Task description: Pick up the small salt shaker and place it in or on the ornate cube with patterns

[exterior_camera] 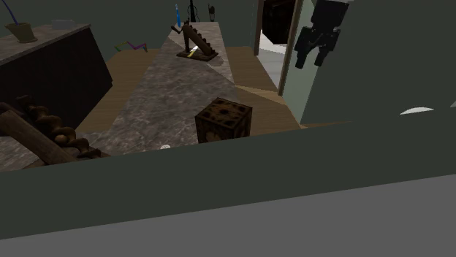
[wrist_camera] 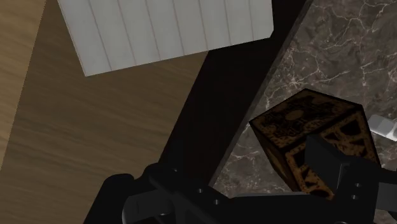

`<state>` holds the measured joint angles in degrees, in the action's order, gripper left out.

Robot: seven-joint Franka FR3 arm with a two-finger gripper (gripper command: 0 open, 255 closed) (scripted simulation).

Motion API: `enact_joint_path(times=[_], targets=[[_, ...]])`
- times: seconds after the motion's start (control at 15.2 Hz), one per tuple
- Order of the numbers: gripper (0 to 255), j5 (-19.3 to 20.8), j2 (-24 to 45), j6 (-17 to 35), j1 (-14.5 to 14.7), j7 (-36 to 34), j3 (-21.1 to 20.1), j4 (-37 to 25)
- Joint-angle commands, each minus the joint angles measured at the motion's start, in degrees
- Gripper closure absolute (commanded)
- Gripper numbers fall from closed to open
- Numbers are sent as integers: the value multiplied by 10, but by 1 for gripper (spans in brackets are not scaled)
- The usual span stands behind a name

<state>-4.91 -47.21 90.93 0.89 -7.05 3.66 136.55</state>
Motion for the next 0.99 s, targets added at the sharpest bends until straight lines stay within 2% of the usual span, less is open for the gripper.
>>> enact_joint_path(times=[0.0, 0.46, 0.92], targets=[[0, 0, 0, 0, 0, 0, 0, 0], [0, -46, 81, 80, 32, -63, -72, -1], [0, -74, 190, 156, 57, -123, -140, -35]])
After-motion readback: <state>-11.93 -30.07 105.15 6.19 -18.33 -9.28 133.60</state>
